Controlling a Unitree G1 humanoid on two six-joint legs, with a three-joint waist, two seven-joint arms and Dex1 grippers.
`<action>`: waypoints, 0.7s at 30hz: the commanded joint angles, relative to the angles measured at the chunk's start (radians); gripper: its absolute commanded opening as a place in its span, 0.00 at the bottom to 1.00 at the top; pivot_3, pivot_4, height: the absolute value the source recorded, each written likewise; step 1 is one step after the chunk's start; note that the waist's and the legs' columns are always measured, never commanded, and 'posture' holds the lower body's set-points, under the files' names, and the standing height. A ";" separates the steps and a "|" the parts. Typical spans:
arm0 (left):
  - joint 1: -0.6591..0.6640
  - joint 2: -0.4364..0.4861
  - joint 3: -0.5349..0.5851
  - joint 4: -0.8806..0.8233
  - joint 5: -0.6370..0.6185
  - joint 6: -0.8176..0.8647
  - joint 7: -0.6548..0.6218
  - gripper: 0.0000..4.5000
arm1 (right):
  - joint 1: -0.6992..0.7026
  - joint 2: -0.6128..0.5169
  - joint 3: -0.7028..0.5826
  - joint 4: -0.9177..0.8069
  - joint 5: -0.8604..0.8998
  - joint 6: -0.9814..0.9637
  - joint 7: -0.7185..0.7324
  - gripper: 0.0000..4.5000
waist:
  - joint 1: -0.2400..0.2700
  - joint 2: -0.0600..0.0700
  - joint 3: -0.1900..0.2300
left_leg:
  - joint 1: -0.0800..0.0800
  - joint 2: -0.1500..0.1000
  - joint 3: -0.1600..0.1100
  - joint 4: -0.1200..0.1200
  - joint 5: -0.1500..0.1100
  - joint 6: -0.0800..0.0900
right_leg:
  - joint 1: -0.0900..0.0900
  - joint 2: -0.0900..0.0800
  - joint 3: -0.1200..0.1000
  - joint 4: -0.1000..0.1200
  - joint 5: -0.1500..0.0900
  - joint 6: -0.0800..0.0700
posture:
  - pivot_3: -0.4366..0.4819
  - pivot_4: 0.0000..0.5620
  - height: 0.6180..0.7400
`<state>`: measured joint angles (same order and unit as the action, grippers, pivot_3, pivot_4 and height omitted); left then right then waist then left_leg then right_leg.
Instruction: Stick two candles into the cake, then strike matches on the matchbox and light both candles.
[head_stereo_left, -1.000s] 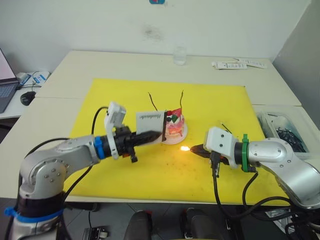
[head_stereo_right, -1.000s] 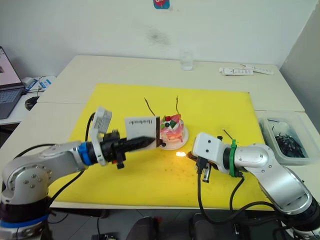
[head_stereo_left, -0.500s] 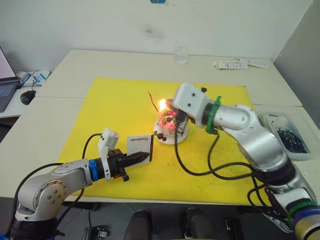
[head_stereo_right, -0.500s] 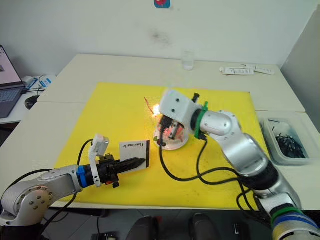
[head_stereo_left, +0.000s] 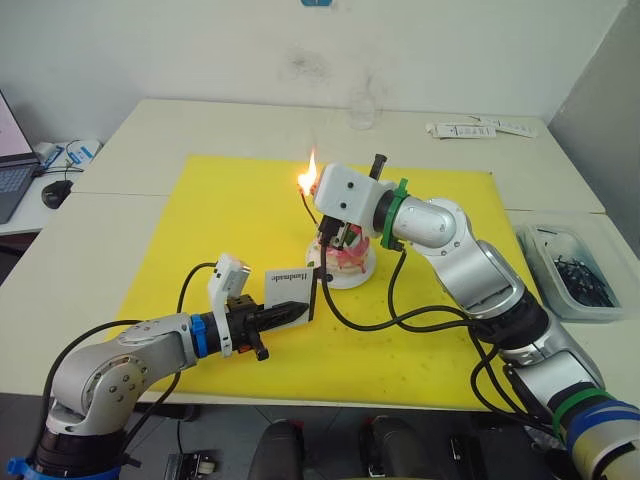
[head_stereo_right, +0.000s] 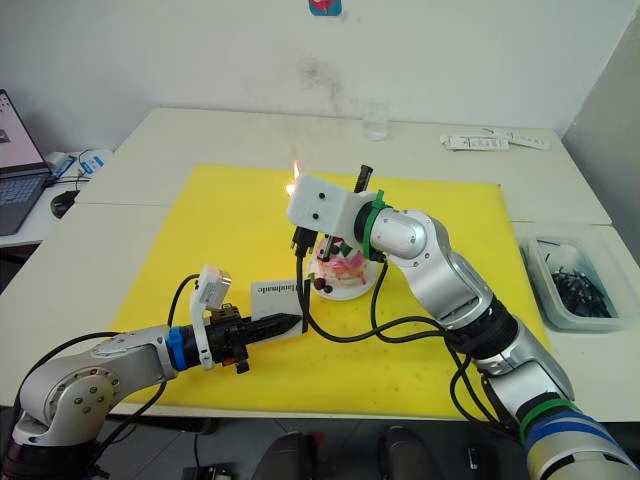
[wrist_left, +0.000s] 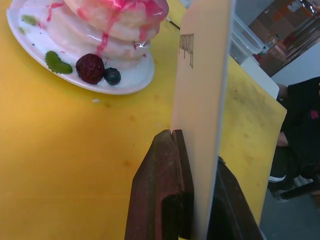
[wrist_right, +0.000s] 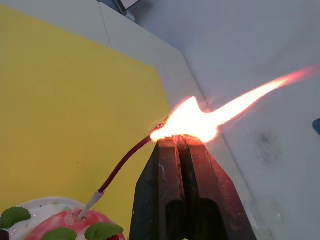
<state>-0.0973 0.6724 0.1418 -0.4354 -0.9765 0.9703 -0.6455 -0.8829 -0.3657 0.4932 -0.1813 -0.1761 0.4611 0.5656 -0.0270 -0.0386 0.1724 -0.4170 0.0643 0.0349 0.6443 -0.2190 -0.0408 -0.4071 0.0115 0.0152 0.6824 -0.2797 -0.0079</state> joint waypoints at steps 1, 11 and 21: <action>-0.018 -0.004 0.000 -0.015 0.007 -0.022 -0.013 0.00 | -0.023 0.016 -0.005 0.012 -0.032 -0.059 0.009 0.01 | 0.000 0.000 0.000 | 0.000 0.000 0.000 0.000 0.000 0.000 | 0.000 0.000 0.000 0.000 0.000 0.000 | 0.48 0.27 1.00; -0.012 -0.007 -0.001 -0.022 0.014 -0.024 -0.022 0.00 | -0.008 0.042 -0.007 0.056 -0.084 -0.125 0.036 0.01 | 0.000 0.000 0.000 | 0.000 0.000 0.000 0.000 0.000 0.000 | 0.000 0.000 0.000 0.000 0.000 0.000 | 0.48 0.27 1.00; -0.016 -0.005 -0.005 -0.008 0.026 -0.034 -0.042 0.00 | 0.000 0.050 -0.021 0.066 -0.097 -0.132 0.055 0.01 | 0.000 0.000 0.000 | 0.000 0.000 0.000 0.000 0.000 0.000 | 0.000 0.000 0.000 0.000 0.000 0.000 | 0.48 0.27 1.00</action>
<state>-0.1032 0.6708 0.1409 -0.4342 -0.9543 0.9545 -0.6706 -0.8812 -0.3196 0.4945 -0.1020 -0.2627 0.3398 0.6138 -0.0271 -0.0385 0.1724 -0.4169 0.0645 0.0349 0.6443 -0.2190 -0.0408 -0.4071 0.0115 0.0152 0.6825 -0.2795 -0.0083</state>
